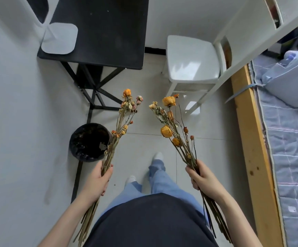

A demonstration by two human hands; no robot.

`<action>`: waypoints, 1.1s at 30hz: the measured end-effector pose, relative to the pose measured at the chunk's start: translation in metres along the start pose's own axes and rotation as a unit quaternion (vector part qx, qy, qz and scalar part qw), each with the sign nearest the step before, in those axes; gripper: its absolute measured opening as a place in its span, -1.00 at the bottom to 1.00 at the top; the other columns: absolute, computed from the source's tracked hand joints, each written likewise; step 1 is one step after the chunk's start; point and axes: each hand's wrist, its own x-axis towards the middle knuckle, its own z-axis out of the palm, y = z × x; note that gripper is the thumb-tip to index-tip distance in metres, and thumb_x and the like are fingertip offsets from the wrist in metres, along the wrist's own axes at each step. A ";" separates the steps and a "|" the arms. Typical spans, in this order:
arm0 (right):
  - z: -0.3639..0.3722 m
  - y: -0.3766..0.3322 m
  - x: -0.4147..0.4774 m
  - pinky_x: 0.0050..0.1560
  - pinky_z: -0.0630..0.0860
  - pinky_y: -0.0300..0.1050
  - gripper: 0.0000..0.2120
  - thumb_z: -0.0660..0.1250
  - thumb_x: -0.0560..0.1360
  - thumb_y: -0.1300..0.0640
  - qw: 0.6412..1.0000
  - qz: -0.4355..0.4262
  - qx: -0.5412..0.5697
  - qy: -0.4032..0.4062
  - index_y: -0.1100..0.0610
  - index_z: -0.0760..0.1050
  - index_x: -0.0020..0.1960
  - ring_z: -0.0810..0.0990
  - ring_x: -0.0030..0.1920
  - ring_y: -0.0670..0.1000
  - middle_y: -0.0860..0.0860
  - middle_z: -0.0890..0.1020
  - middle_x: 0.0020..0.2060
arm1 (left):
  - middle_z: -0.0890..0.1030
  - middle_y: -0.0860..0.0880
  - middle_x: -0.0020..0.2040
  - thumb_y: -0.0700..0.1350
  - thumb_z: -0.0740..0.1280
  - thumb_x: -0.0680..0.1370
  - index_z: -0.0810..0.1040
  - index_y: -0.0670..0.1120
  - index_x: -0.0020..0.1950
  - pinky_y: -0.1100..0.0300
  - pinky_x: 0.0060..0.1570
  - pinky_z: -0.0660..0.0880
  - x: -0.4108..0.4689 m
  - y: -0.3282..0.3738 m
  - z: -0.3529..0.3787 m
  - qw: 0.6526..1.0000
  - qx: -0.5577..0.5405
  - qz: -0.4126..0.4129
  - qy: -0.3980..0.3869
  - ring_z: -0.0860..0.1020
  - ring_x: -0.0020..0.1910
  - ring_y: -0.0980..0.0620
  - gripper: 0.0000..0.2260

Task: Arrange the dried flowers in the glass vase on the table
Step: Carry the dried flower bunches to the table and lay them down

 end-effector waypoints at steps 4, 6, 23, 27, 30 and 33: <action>-0.035 -0.019 0.050 -0.45 0.29 -0.15 -0.84 0.19 0.58 0.20 1.000 -0.009 -0.014 -0.001 0.31 0.30 -0.01 0.27 -0.50 -0.05 0.03 0.31 -0.46 | 0.36 -0.05 -0.44 -0.11 0.20 0.59 0.41 -0.04 -0.02 0.26 -0.65 0.25 0.046 0.034 0.016 1.000 0.022 0.005 0.010 0.26 -0.62 0.14 -0.98; -0.059 -0.030 0.077 -0.43 0.29 -0.14 -0.84 0.20 0.58 0.19 1.000 -0.013 -0.020 -0.005 0.31 0.30 -0.01 0.27 -0.48 -0.03 0.04 0.31 -0.44 | 0.36 -0.04 -0.45 -0.11 0.20 0.59 0.41 -0.02 0.00 0.27 -0.65 0.26 0.070 0.056 0.028 1.000 0.021 0.010 0.015 0.27 -0.62 0.15 -0.98; -0.232 -0.136 0.247 -0.41 0.27 -0.10 -0.79 0.20 0.58 0.15 0.996 -0.034 -0.046 -0.069 0.30 0.29 0.03 0.26 -0.41 0.02 0.10 0.30 -0.36 | 0.38 -0.03 -0.43 -0.06 0.22 0.57 0.42 -0.07 -0.03 0.24 -0.62 0.28 0.225 0.235 0.092 0.999 -0.013 0.015 0.049 0.29 -0.60 0.13 -0.91; -0.243 -0.163 0.290 -0.40 0.30 -0.09 -0.80 0.21 0.57 0.13 0.995 -0.045 -0.048 -0.080 0.28 0.30 0.01 0.28 -0.41 0.02 0.09 0.32 -0.37 | 0.37 -0.02 -0.43 -0.09 0.21 0.58 0.43 -0.04 -0.02 0.23 -0.60 0.28 0.263 0.263 0.083 0.998 -0.028 0.015 0.056 0.28 -0.60 0.14 -0.96; -0.245 -0.188 0.326 -0.42 0.29 -0.10 -0.80 0.21 0.57 0.14 0.994 -0.050 -0.047 -0.079 0.28 0.29 0.00 0.28 -0.43 0.00 0.06 0.32 -0.39 | 0.37 -0.01 -0.44 -0.10 0.21 0.58 0.42 -0.06 -0.02 0.25 -0.63 0.28 0.297 0.284 0.073 0.998 -0.034 0.019 0.059 0.28 -0.61 0.15 -0.95; -0.245 -0.217 0.365 -0.43 0.30 -0.12 -0.81 0.21 0.56 0.15 0.994 -0.060 -0.055 -0.079 0.28 0.29 -0.01 0.29 -0.45 -0.02 0.04 0.32 -0.41 | 0.36 -0.03 -0.44 -0.12 0.20 0.59 0.42 -0.09 -0.01 0.27 -0.64 0.27 0.333 0.305 0.057 0.996 -0.044 0.020 0.073 0.27 -0.62 0.16 -0.94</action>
